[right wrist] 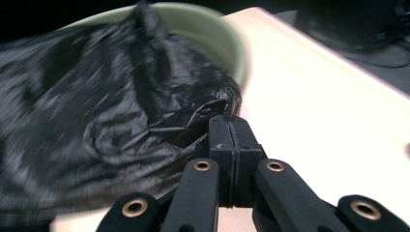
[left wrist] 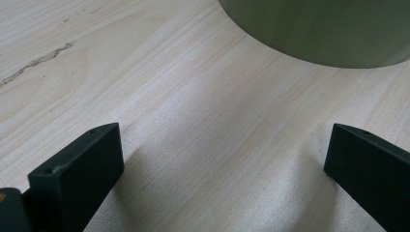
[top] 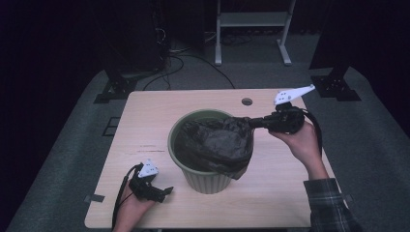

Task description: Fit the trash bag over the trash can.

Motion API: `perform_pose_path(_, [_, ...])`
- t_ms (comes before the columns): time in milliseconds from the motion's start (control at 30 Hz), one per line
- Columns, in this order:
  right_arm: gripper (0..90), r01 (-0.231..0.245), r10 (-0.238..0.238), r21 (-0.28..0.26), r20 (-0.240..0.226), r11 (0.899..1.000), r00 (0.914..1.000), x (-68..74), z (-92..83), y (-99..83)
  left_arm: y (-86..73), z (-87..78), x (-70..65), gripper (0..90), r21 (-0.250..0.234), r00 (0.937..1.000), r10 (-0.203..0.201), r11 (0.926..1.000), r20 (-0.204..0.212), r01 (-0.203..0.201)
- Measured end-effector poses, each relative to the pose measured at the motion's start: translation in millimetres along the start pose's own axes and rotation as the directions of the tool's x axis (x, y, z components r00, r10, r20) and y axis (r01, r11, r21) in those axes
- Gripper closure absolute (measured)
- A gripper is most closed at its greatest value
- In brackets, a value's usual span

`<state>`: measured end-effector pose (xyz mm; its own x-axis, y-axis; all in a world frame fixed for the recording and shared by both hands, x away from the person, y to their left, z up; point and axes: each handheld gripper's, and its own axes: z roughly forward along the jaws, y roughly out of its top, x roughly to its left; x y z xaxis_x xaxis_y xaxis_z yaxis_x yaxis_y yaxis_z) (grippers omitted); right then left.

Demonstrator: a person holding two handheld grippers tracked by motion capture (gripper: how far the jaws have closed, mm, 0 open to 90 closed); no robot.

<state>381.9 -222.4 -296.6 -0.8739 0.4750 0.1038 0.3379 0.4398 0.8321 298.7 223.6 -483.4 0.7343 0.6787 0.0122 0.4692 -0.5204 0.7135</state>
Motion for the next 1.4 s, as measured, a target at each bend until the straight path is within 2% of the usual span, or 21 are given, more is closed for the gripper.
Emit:
perform_pose_path(100, [89.3,-0.004,0.004,-0.005,0.037,1.000,0.9993,-12.6,6.0,11.3,-0.1,-0.1,-0.2,0.0,0.000,1.0000,0.002,1.0000,0.002,-0.002])
perform_pose_path(333, [89.2,-0.001,0.000,0.013,0.073,1.000,0.9973,-31.4,26.8,31.8,-0.1,-0.2,-0.3,0.0,0.000,1.0000,0.003,1.0000,0.003,-0.003])
perform_pose_path(500, [87.5,-0.018,0.019,-0.003,0.087,1.000,0.9961,-41.0,40.1,33.5,-0.1,-0.2,-0.4,0.0,0.001,1.0000,0.004,1.0000,0.003,-0.004])
perform_pose_path(600, [76.5,-0.031,0.032,-0.013,0.082,0.999,0.9961,-42.8,41.2,31.4,-0.1,-0.2,-0.4,0.0,0.001,1.0000,0.004,1.0000,0.003,-0.004])
perform_pose_path(667, [65.1,-0.034,0.035,-0.013,0.086,0.999,0.9957,-41.5,38.9,30.1,-0.1,-0.2,-0.4,0.0,0.000,1.0000,0.004,1.0000,0.003,-0.004])
perform_pose_path(700, [55.8,-0.035,0.036,-0.013,0.100,0.999,0.9943,-40.1,35.4,30.0,-0.1,-0.2,-0.4,0.0,0.001,1.0000,0.004,1.0000,0.003,-0.004])
perform_pose_path(867, [34.1,-0.044,0.048,-0.041,0.113,0.998,0.9924,-35.5,21.7,30.9,-0.4,-0.6,-0.4,0.0,0.000,1.0000,0.004,1.0000,0.002,-0.004])
perform_pose_path(967, [22.2,-0.073,0.080,-0.064,0.116,0.995,0.9900,-34.2,12.7,30.1,-0.2,-3.7,0.5,1.7,0.008,0.9999,0.012,0.9999,0.008,-0.012])
perform_pose_path(1100, [14.0,-0.092,0.102,-0.090,0.117,0.992,0.9879,-33.6,5.0,24.9,1.5,-11.8,1.7,4.8,-0.010,0.9997,0.012,0.9999,0.021,-0.012])
perform_pose_path(1167, [13.2,-0.097,0.107,-0.089,0.125,0.991,0.9864,-33.6,3.0,21.3,4.8,-18.8,1.9,6.8,-0.035,0.9992,0.007,0.9994,0.040,-0.006])
perform_pose_path(1300, [12.3,-0.108,0.120,-0.098,0.119,0.989,0.9856,-34.5,0.1,15.5,12.1,-34.3,2.7,17.5,-0.073,0.9960,0.000,0.9973,0.090,0.007])
perform_pose_path(1400, [10.5,-0.109,0.120,-0.097,0.115,0.989,0.9861,-34.1,-0.8,13.9,19.4,-48.3,3.2,25.7,-0.093,0.9912,0.004,0.9956,0.132,0.009])
